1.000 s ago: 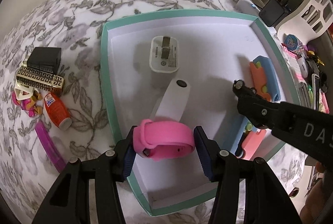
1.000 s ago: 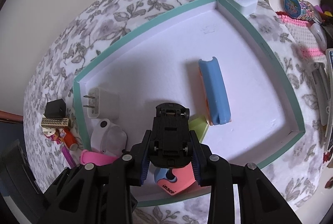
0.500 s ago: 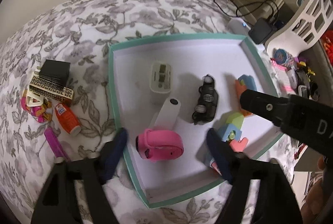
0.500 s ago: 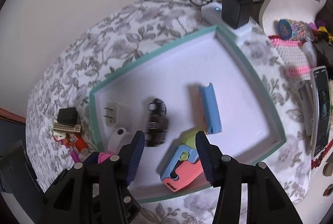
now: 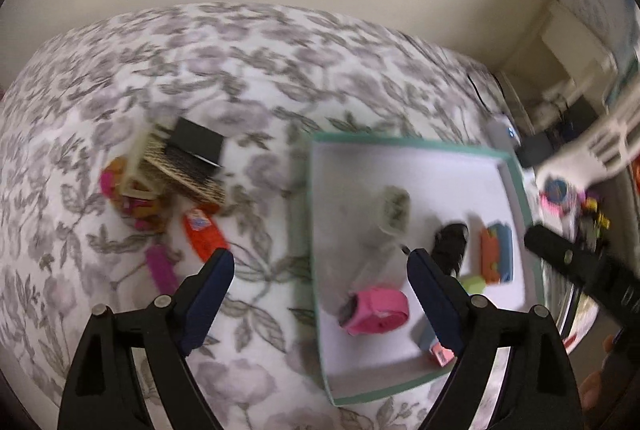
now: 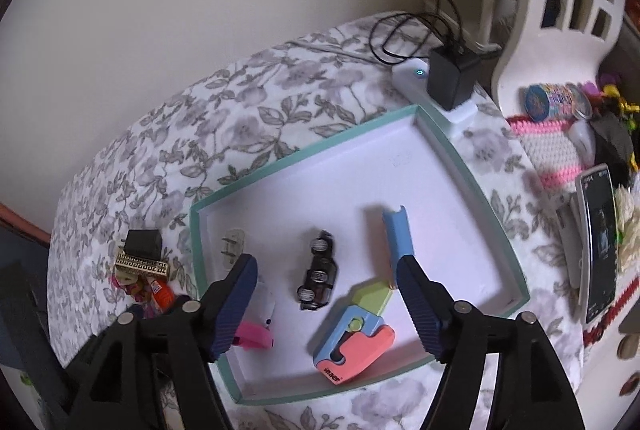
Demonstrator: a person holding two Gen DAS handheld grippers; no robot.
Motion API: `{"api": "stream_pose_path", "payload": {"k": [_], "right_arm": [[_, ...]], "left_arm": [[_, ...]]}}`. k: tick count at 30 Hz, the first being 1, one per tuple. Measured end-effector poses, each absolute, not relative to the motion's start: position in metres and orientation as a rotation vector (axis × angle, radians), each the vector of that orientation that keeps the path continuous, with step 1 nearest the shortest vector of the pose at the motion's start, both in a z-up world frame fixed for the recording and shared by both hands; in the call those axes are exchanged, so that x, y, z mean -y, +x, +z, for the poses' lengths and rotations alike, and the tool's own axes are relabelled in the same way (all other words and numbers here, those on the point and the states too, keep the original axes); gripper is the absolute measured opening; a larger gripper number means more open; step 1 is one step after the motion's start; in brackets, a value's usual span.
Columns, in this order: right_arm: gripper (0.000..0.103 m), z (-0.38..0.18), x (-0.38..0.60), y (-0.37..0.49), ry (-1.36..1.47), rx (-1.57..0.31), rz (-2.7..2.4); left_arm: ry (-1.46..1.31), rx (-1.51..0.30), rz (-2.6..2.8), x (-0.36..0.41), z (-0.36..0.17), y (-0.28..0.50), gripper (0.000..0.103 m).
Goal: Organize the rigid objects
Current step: 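Move both tools from the tray back over the pile of items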
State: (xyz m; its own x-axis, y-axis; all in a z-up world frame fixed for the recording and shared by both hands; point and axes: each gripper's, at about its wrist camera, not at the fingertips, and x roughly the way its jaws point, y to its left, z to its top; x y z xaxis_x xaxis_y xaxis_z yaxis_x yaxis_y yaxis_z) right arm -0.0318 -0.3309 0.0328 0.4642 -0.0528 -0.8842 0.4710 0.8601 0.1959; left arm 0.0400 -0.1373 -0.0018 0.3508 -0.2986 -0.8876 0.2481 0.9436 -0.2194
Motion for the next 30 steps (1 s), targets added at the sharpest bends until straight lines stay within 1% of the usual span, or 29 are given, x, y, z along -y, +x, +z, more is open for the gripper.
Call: {"api": "stream_pose_path", "payload": {"k": [4, 11, 15, 16, 18, 19, 20, 21, 22, 30], "right_arm": [[0.079, 0.032, 0.318, -0.028, 0.41, -1.043, -0.304], [0.079, 0.017, 0.301, -0.018, 0.393, -1.083, -0.263], [0.08, 0.013, 0.291, -0.014, 0.368, -1.094, -0.244], [0.082, 0.013, 0.289, -0.014, 0.363, -1.093, -0.235], [0.095, 0.012, 0.284, -0.012, 0.354, -1.085, -0.219], [0.098, 0.012, 0.281, -0.012, 0.35, -1.078, -0.209], [0.102, 0.011, 0.278, -0.011, 0.347, -1.074, -0.202], [0.103, 0.012, 0.276, -0.011, 0.342, -1.068, -0.194], [0.103, 0.012, 0.274, -0.01, 0.338, -1.064, -0.19], [0.103, 0.022, 0.253, -0.006, 0.311, -0.988, -0.106]], "left_arm": [[-0.127, -1.13, -0.311, 0.115, 0.006, 0.048, 0.089], [-0.106, -1.101, -0.194, 0.092, 0.01, 0.056, 0.089], [-0.145, -1.081, -0.184, 0.079, 0.011, 0.058, 0.089], [-0.154, -1.077, -0.173, 0.076, 0.01, 0.058, 0.089], [-0.154, -1.07, -0.141, 0.071, 0.009, 0.059, 0.089], [-0.152, -1.064, -0.118, 0.067, 0.008, 0.06, 0.089], [-0.152, -1.062, -0.104, 0.064, 0.007, 0.061, 0.093], [-0.151, -1.06, -0.089, 0.061, 0.007, 0.061, 0.101], [-0.153, -1.056, -0.073, 0.058, 0.007, 0.061, 0.103], [-0.202, -0.984, 0.015, 0.026, 0.016, 0.062, 0.103]]}}
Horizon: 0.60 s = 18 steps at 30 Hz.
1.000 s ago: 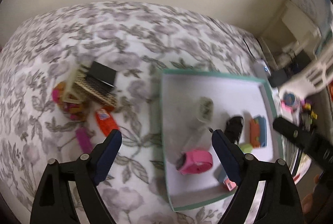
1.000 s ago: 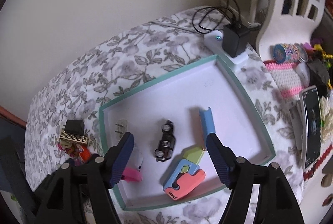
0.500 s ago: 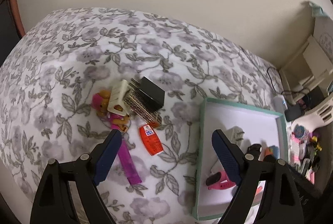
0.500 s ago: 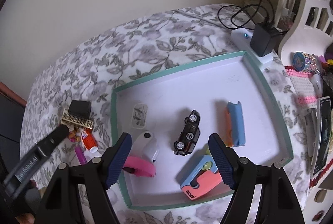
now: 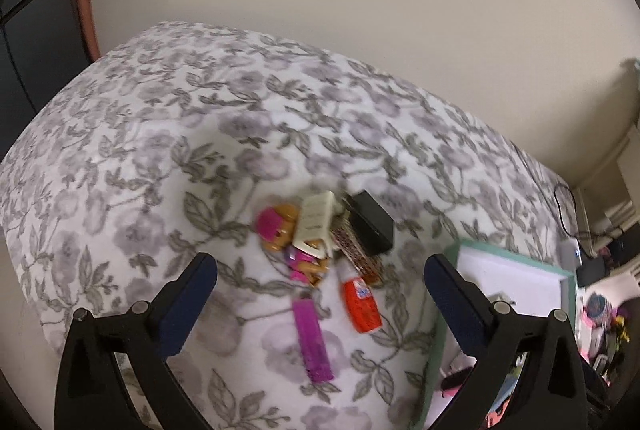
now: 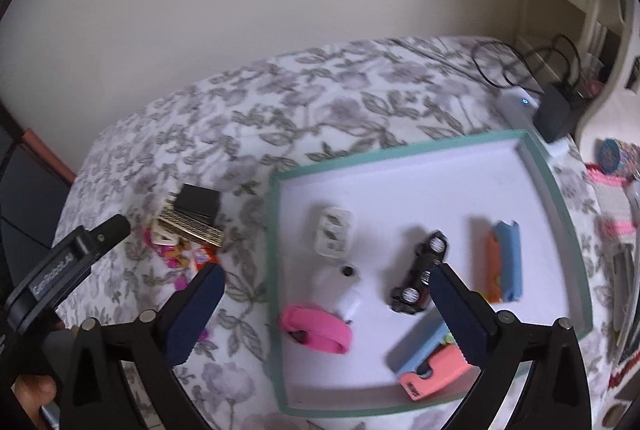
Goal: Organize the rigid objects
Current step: 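Move both tools from the tray back over the pile of items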
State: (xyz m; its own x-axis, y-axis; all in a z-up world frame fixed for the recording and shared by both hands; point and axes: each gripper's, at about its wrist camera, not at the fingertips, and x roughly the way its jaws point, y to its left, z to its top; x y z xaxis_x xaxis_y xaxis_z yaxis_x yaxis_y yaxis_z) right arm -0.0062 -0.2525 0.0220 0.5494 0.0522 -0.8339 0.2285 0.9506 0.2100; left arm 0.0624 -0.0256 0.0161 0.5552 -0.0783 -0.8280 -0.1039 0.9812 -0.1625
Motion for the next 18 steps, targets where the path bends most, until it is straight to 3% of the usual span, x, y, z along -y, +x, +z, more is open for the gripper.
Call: {"api": "stream_pose_path", "payload": {"k": [18], "right_arm": [[0.103, 0.031, 0.199, 0.006, 0.299, -0.944, 0.094]], "left_arm": [[-0.281, -0.976, 0.063, -0.014, 0.023, 0.067, 0.103]]}}
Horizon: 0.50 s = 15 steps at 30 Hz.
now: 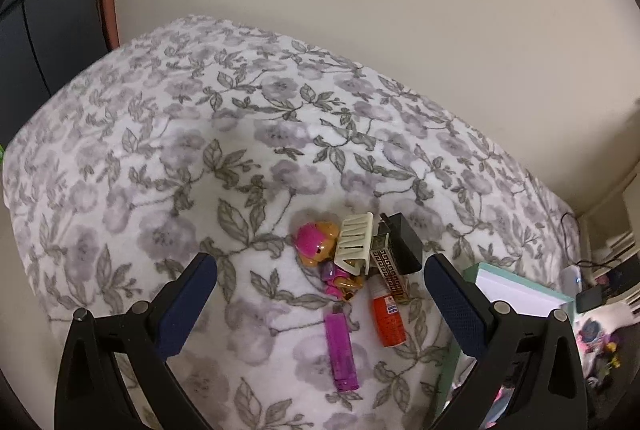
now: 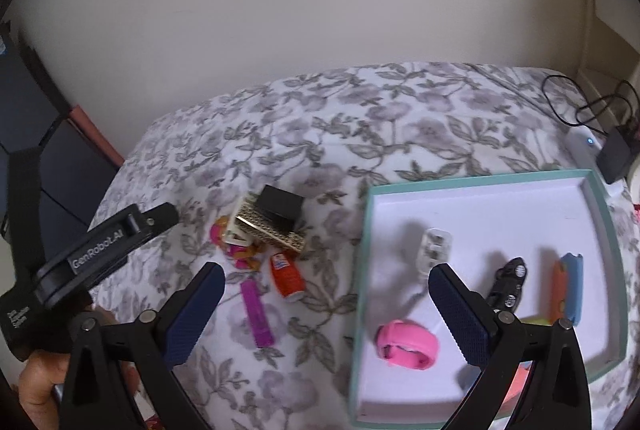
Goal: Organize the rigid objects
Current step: 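Move both tools from the tray back over the pile of items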
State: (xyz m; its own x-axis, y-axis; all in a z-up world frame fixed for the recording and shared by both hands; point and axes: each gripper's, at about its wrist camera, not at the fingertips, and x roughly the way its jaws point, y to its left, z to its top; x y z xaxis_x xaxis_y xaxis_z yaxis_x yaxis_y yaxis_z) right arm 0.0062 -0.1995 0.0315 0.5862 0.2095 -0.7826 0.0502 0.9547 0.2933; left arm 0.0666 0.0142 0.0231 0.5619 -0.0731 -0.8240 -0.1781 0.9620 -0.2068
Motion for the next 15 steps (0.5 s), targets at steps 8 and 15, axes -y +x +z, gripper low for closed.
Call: {"api": "stream_pose_path", "payload": {"k": [8, 15], "right_arm": [[0.103, 0.019, 0.179, 0.015, 0.282, -0.996, 0.095], [0.103, 0.007, 0.15, 0.02, 0.194, -1.035, 0.12]], "left_arm": [[-0.305, -0.983, 0.055, -0.031, 0.024, 0.071, 0.103], [-0.394, -1.046, 0.043, -0.055, 0.011, 0.074, 0.103]]}}
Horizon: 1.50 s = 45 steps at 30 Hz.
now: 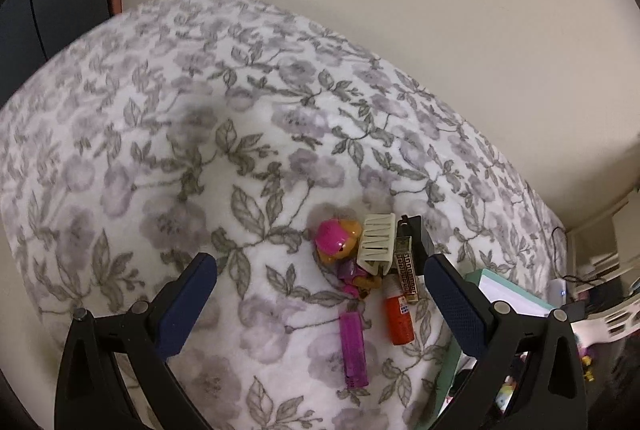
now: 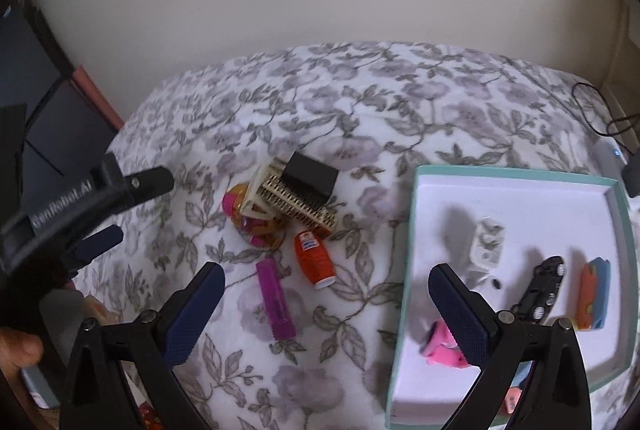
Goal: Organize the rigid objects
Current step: 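Move both tools from the tray back over the pile of items, then grasp orange bottle with right gripper while left tool approaches purple lighter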
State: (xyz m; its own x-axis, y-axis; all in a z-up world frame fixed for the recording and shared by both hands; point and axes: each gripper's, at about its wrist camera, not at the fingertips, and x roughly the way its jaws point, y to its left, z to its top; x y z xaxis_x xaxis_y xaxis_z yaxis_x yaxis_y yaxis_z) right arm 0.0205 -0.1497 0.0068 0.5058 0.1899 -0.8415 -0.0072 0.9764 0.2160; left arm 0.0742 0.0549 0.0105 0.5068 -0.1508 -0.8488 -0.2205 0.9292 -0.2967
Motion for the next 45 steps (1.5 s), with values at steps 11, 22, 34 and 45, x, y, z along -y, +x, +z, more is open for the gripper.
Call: {"api": "stream_pose_path", "payload": {"k": [11, 22, 34, 45], "right_arm": [[0.092, -0.034, 0.134, 0.037, 0.214, -1.151, 0.106], [0.075, -0.055, 0.133, 0.051, 0.243, -1.178, 0.096], [0.05, -0.074, 0.122, 0.073, 0.24, -1.207, 0.106], [0.039, -0.081, 0.114, 0.078, 0.201, -1.208, 0.075]], "left_arm": [[-0.38, -1.204, 0.043, -0.059, -0.032, 0.083, 0.103], [-0.447, -1.296, 0.005, -0.048, -0.064, 0.089, 0.103], [-0.43, -1.353, 0.027, -0.042, -0.073, 0.094, 0.103], [-0.422, -1.371, 0.009, -0.036, -0.082, 0.104, 0.103]]}}
